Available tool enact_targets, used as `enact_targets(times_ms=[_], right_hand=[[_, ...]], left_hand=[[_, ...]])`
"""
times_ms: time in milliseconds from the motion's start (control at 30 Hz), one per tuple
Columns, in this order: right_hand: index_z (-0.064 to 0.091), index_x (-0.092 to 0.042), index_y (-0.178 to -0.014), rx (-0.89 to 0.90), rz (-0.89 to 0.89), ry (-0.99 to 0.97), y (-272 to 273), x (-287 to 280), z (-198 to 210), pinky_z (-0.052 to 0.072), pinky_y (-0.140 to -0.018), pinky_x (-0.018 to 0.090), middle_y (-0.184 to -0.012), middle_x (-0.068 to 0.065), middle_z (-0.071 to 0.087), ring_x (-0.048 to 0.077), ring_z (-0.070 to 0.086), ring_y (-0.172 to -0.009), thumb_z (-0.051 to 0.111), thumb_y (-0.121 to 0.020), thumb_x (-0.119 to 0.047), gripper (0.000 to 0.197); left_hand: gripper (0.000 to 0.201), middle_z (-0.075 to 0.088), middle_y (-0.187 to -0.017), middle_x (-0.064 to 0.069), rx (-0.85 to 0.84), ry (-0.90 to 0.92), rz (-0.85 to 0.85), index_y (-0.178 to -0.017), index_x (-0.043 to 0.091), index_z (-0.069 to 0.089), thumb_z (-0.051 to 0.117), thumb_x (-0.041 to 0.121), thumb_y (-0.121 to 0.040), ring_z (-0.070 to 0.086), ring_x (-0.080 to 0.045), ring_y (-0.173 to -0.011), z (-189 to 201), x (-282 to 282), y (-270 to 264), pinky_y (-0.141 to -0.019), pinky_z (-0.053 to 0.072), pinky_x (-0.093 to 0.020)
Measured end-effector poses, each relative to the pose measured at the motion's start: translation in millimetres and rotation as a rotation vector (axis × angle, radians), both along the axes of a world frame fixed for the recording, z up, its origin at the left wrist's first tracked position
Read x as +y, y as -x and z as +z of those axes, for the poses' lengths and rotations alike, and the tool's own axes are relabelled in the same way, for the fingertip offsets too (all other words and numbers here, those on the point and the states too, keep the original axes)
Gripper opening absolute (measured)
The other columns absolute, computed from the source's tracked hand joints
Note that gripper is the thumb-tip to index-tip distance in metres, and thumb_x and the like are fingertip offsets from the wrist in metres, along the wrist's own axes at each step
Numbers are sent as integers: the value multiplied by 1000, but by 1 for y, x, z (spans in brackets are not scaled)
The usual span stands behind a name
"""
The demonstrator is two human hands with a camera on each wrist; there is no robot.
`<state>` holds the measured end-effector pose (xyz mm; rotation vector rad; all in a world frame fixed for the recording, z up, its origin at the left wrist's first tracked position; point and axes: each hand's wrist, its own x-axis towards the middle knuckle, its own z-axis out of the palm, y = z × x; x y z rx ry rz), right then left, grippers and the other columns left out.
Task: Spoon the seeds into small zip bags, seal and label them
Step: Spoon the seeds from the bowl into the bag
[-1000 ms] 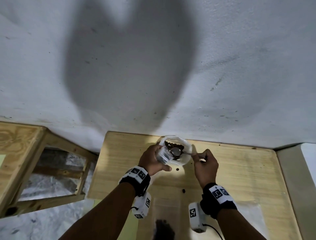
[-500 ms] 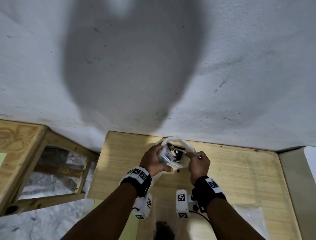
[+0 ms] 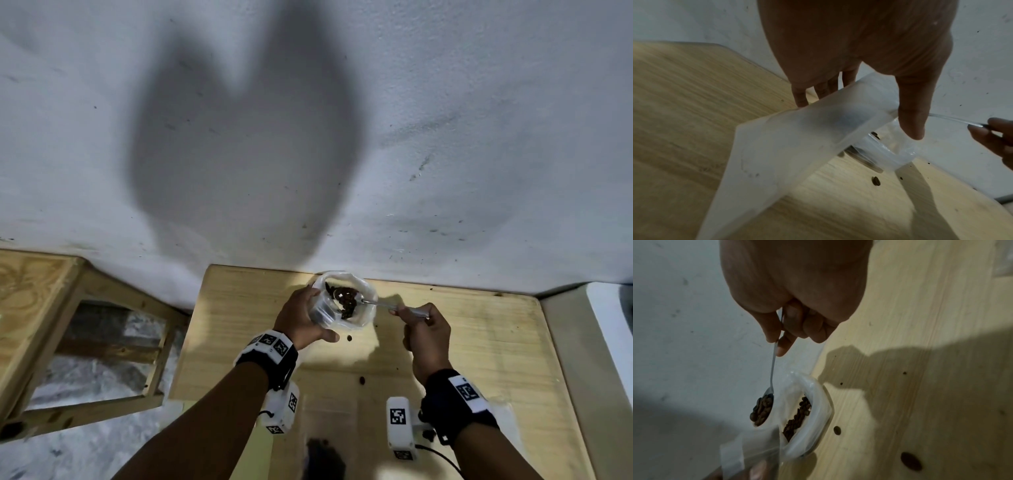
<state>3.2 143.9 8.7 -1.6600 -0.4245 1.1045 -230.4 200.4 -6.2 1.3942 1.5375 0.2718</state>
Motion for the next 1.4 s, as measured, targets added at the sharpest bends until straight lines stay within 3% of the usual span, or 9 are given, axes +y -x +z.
enact_targets(times_ms=[200,367,667,800,867,1033,1167,1267,1400], right_hand=[[44,-11,-69,-171,124,-114,4,-14,11,36,-60,27,-71,21,54,9,45,-56,74,-87,-8,35],[45,-21,-66,-282,190,-152,10,-22,12,45,-68,33,-79,22,68,29,68,-80,75,-86,-7,39],[53,-15,-68,-379,305,-228,22,-28,20,49,-64,42,-75,1,73,34,67,-75,79,-84,-8,31],[50,-11,-71,-249,61,-177,17,-13,17,48,-71,29,-73,4,66,27,67,-79,77,-84,-4,30],[54,-16,-74,-164,-56,-115,15,-5,15,50,-79,34,-81,13,68,31,71,-87,76,-81,-3,27],[59,-15,-68,-257,-24,134,20,10,13,51,-67,44,-72,7,68,25,56,-65,75,-72,-14,17],[67,-13,-68,-278,173,245,25,13,15,46,-66,32,-68,-4,66,23,59,-69,78,-72,-22,15],[69,-23,-90,-550,244,262,25,4,25,42,-78,29,-97,-7,65,16,60,-90,78,-79,-30,16],[68,-30,-96,-464,356,-147,36,-2,62,45,-68,18,-94,-11,66,3,61,-83,70,-90,-18,14]], left_hand=[[113,41,-147,5,9,-24,-2,-143,21,42,96,37,-46,44,-16,-132,-1,-2,-1,-110,40,-35],[112,41,-147,5,15,-22,1,-143,21,42,97,36,-47,43,-17,-134,-2,-5,-2,-109,40,-33],[113,41,-147,5,-9,-12,34,-142,21,43,98,33,-44,44,-18,-133,0,-8,-2,-110,41,-37],[111,40,-147,5,-17,-23,30,-142,22,43,98,32,-46,44,-17,-132,3,-9,-1,-109,41,-35],[110,39,-147,5,-10,-40,22,-143,21,41,97,32,-48,43,-17,-132,5,-10,0,-108,40,-32],[106,44,-141,4,-28,-110,71,-142,22,40,96,29,-52,48,-18,-127,14,-17,4,-105,44,-35],[99,51,-131,5,-93,-257,151,-137,22,45,96,33,-52,52,-16,-118,21,-25,9,-99,45,-33],[104,51,-135,8,-166,-306,205,-141,24,42,95,39,-52,52,-11,-120,26,-30,10,-99,45,-30],[110,49,-138,10,-228,-354,172,-144,26,41,90,51,-48,51,-9,-123,37,-33,6,-99,45,-29]])
